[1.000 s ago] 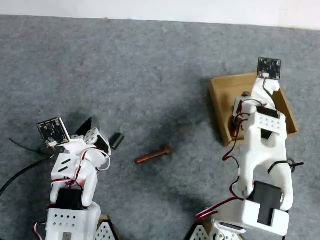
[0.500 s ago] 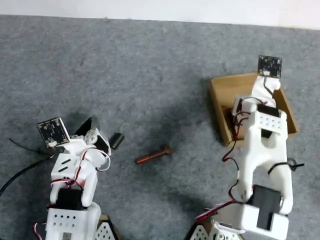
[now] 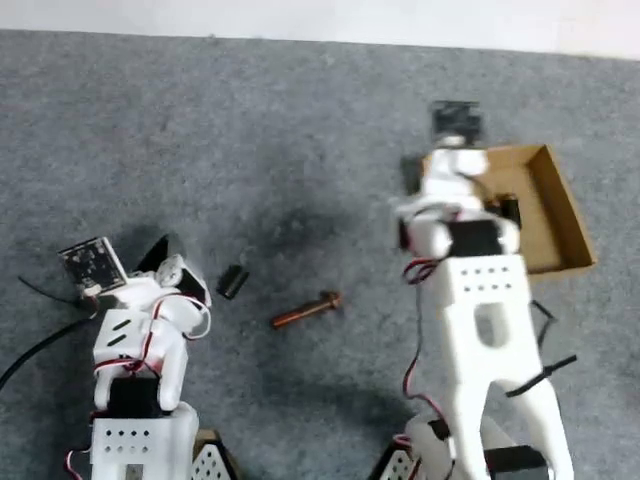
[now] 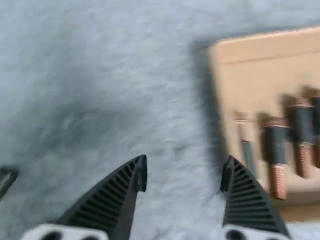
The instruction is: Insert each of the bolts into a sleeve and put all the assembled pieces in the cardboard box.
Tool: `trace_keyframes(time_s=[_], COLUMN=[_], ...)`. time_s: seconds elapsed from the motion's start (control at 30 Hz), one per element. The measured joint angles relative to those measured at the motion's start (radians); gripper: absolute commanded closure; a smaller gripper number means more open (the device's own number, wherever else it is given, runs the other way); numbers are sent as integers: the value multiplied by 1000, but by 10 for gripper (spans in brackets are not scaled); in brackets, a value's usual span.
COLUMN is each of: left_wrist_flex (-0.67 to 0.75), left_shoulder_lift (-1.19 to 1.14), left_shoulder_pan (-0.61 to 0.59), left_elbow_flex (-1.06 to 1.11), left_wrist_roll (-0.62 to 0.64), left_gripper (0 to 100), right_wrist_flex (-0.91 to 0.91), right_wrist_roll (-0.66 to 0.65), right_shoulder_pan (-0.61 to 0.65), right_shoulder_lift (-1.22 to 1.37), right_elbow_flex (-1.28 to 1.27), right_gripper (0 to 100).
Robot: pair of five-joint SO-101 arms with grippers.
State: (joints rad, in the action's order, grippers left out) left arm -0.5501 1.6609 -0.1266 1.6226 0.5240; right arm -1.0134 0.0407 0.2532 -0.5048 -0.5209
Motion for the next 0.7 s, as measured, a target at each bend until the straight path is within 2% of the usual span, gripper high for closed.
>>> trace_keyframes(time_s=[0.27,0.47,0.7], left_wrist_flex=[0,0,0], left_shoulder_lift=[0,0,0], left_shoulder_pan=[-110,-181,-239], left_elbow_flex=[0,0,0], left_wrist_roll=[57,121,127], left_gripper=[994,994,994], right_wrist_flex=[118,269,348], right_wrist_roll=[25,186,379], right_shoulder_pan=[270,505,586], right_shoulder_lift=[-5,-5,121], right_elbow_flex=[-129,-203,-210], right_gripper=[784,784,784])
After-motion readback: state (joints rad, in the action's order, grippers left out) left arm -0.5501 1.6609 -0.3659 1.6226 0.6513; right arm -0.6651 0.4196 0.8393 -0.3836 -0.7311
